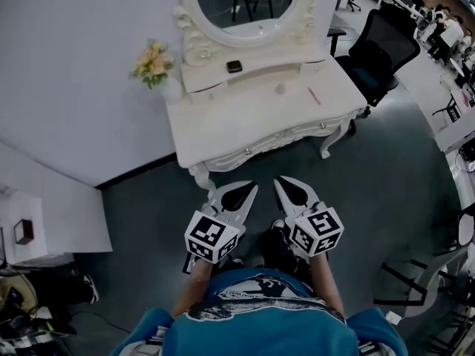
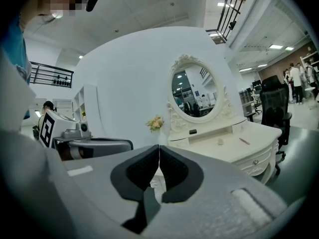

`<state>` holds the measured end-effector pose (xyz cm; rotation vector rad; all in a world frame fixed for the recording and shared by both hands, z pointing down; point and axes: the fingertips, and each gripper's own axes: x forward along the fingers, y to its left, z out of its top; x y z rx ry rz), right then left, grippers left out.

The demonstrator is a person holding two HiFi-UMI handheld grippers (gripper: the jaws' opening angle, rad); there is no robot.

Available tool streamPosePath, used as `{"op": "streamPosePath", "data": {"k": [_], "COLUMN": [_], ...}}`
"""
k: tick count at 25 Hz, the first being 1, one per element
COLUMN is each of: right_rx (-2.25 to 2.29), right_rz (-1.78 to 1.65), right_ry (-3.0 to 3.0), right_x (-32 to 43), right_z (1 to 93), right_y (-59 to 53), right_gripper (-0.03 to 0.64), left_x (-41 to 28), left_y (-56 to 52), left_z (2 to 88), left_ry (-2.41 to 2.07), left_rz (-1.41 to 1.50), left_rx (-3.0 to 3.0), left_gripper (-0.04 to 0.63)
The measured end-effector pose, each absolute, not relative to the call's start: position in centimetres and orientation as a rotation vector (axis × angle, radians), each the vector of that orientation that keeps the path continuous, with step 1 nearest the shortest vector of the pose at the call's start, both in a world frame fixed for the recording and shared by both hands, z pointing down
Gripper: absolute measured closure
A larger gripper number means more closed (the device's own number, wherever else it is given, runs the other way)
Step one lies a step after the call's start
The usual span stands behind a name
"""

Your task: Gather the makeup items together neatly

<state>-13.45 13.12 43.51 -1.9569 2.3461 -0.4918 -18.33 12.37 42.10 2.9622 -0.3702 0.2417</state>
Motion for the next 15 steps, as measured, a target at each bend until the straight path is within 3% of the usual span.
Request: {"op": "streamPosePath", "data": {"k": [8, 15], "right_rx": [-1.908, -1.843], "right_rz": [-0.47, -0.489], "right_ry": [2.402, 2.432], "right_x": [-3.0, 1.9], "right_z": [42.3, 43.0], "right_y": [10.1, 8.5], "right_gripper": [0.592, 0.591], "left_x": [-8.5, -4.3], "left_y": [9.3, 8.2], "left_z": [40.6, 41.0], "left_ry": [-0.459, -0.547], "left_rz": [0.191, 0.234], "left_rx": [2.951, 2.944], "left_gripper": [0.581, 0.577]}}
